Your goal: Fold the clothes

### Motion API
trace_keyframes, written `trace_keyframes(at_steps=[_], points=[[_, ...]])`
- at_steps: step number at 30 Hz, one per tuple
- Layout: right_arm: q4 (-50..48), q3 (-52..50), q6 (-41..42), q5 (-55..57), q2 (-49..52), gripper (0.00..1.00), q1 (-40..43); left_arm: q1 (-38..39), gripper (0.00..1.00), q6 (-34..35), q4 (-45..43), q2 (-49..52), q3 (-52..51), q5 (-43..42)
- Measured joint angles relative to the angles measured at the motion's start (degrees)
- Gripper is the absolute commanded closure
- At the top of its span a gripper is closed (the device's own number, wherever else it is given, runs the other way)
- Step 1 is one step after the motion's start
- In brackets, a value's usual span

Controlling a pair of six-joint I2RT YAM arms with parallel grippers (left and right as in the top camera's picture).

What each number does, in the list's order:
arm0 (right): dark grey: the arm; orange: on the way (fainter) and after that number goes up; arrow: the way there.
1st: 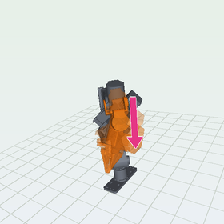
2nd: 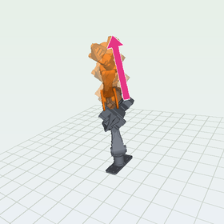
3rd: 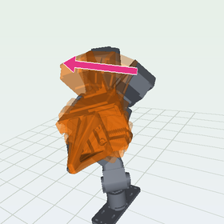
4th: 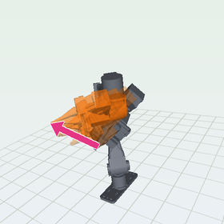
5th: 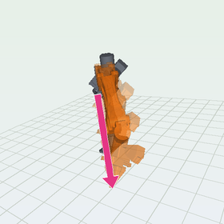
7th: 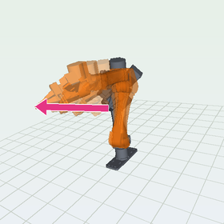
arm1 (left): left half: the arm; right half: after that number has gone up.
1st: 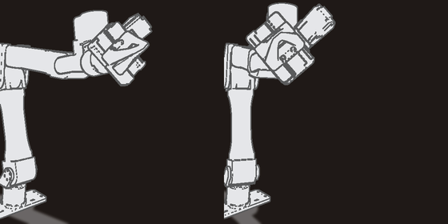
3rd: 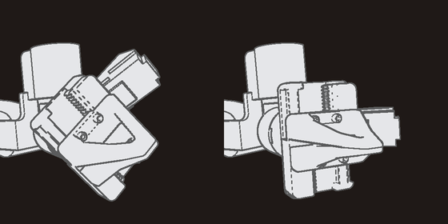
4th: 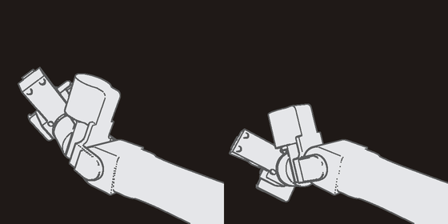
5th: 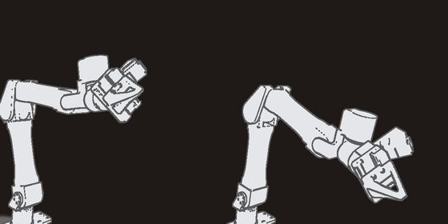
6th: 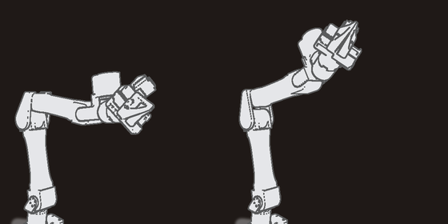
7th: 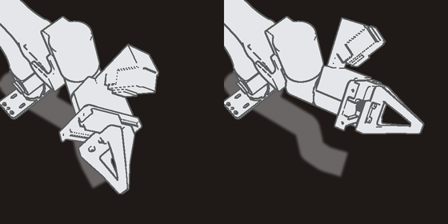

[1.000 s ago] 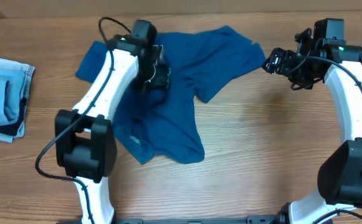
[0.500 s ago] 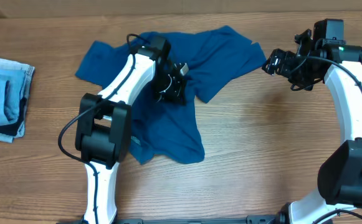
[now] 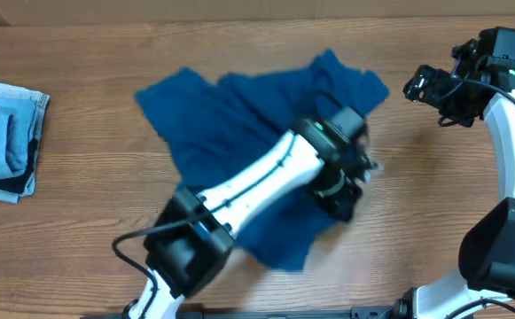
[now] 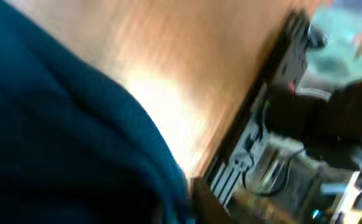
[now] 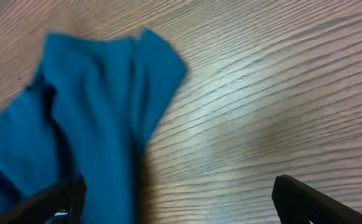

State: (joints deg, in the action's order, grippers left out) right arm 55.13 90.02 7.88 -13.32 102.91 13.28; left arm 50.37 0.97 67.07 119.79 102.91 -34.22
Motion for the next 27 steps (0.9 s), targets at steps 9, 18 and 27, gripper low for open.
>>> trace_keyframes(at_steps=[9, 18, 27], points=[[-0.1, 0.0, 0.0, -1.4, 0.0, 0.00, 0.1, 0.4, 0.69, 0.5, 11.4, 0.0, 0.0, 14.8], [0.0, 0.0, 0.0, -2.6, 0.0, 0.00, 0.1, -15.1, 0.96, 10.0, 3.1, -1.1, -1.6, 26.0], [1.1, 0.0, 0.0, -3.0, 0.0, 0.00, 0.1, -15.8, 0.96, 10.9, -11.8, 0.4, -17.3, 36.5]])
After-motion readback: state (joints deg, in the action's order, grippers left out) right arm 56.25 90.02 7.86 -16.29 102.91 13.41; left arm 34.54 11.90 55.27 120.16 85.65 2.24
